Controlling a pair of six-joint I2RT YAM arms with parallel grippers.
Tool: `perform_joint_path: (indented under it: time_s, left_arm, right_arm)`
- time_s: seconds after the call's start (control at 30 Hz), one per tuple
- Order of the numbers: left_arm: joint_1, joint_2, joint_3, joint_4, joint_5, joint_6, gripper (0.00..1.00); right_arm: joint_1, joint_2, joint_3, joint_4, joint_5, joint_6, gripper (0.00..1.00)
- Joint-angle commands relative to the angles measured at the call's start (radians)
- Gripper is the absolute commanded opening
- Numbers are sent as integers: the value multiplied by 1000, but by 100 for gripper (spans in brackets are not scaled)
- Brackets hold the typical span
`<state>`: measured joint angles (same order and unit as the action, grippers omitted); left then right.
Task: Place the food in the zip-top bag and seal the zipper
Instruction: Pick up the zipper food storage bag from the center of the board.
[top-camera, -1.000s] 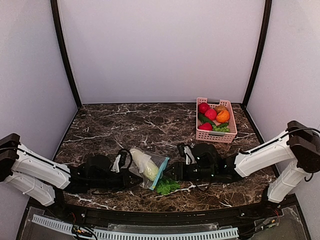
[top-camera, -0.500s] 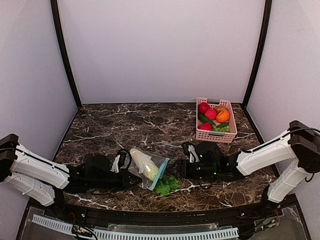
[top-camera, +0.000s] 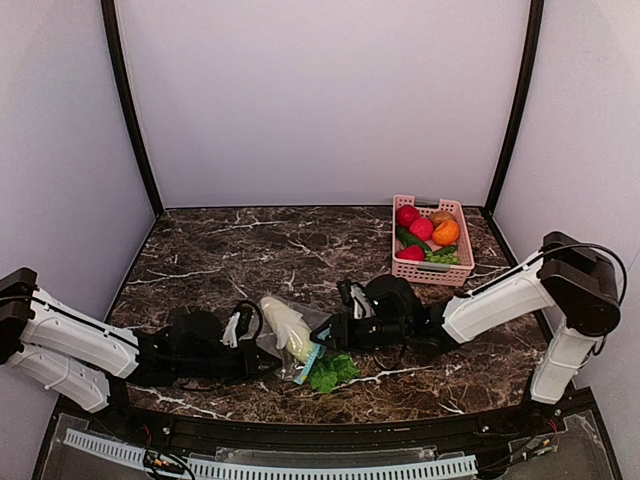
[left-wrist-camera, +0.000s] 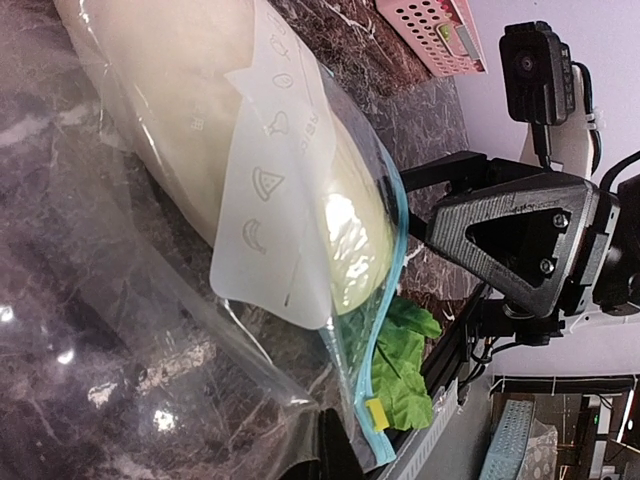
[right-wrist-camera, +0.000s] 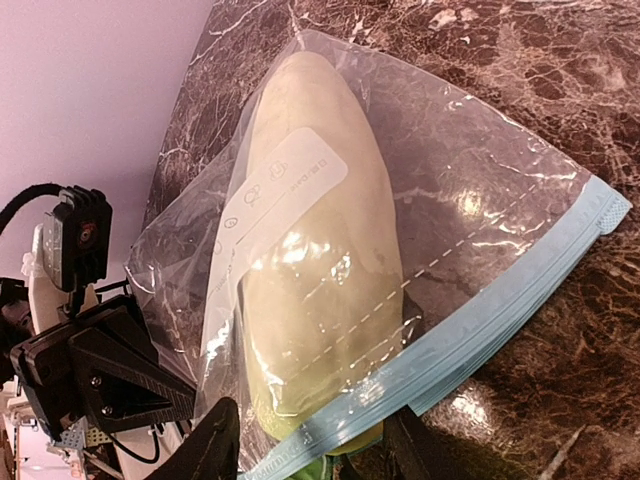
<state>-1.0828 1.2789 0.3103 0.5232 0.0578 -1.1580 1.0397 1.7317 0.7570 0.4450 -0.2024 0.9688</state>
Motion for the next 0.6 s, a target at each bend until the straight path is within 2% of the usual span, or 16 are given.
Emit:
perform_joint_path:
  time_s: [0.0, 0.1, 0.23, 0.3, 0.33, 0.37, 0.4, 0.47, 0.57]
  left_arm:
    - [-3, -3, 1, -39, -14, 21, 1]
    - [-4, -9, -2, -43, -18, 21, 1]
    - [-4, -19, 11, -75, -18, 45, 1]
    - [-4, -35, 43, -159, -18, 87, 11]
    - [-4, -39, 80, -193, -19, 108, 21]
    - [-4, -50, 102, -264, -23, 151, 27]
    - [-5, -55, 147, -306, -28, 177, 40]
    - [-6, -77, 218, -420, -43, 253, 54]
    - [-7, -120, 297, -567, -119, 360, 64]
  right_arm:
    - [-4, 45, 40, 57, -48, 14, 45]
    - [-3, 53, 52, 73, -63, 30, 35]
    - [-1, 21, 67, 31, -44, 51, 8]
    - [2, -10, 87, -40, -13, 56, 0]
    - [4, -27, 98, -76, 12, 58, 0]
    - [5, -47, 111, -115, 25, 59, 0]
    - [7, -65, 126, -164, 48, 59, 0]
    - [13, -100, 160, -254, 108, 57, 0]
    - [21, -154, 200, -371, 194, 67, 0]
